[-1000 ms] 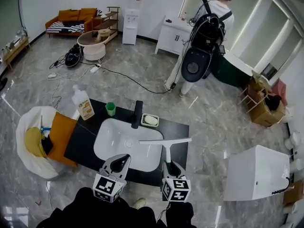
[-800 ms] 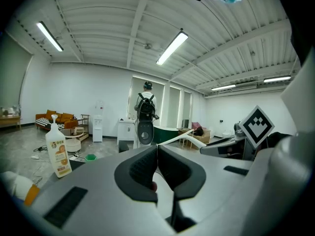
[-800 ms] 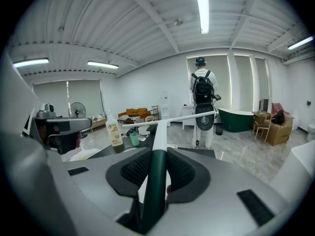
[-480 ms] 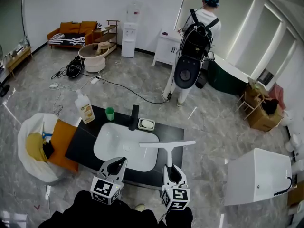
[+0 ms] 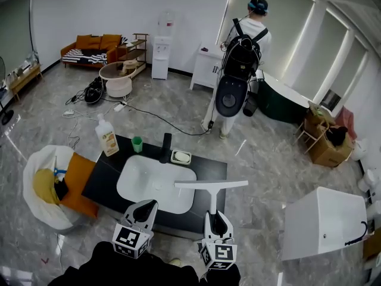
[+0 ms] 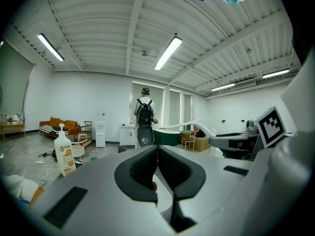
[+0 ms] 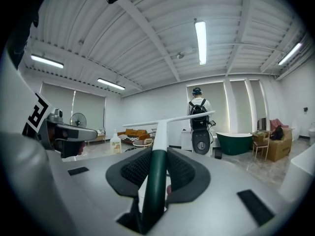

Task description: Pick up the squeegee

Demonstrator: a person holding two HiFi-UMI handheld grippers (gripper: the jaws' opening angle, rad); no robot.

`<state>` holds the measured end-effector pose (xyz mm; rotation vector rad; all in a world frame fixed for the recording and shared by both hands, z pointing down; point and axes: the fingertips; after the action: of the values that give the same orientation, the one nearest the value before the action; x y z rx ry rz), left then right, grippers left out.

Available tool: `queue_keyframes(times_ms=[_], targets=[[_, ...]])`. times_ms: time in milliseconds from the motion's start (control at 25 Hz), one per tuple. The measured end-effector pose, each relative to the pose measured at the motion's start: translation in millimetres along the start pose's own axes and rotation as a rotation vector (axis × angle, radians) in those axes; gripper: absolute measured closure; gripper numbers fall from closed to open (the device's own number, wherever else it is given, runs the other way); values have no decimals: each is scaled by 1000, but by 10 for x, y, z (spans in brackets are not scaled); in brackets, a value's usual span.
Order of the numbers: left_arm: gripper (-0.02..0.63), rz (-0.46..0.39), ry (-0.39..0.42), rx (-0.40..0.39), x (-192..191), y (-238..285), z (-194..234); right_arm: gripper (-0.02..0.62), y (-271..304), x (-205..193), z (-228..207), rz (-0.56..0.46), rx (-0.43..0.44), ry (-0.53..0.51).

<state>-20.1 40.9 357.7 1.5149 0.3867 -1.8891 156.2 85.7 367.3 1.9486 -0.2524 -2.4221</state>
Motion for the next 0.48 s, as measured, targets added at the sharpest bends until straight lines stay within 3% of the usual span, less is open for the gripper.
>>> queue_keyframes(times_ms=[480], targets=[[581, 24, 16, 10, -87, -52, -108, 483, -131, -81, 20, -17, -7, -2]])
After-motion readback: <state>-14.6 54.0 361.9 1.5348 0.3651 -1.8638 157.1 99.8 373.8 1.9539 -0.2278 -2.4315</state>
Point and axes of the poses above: the fingertips, and each gripper's own axes: y forward along the fingers, z to its left, x out of its top, and after that the axes turned 14 degrees about -y, right-handed
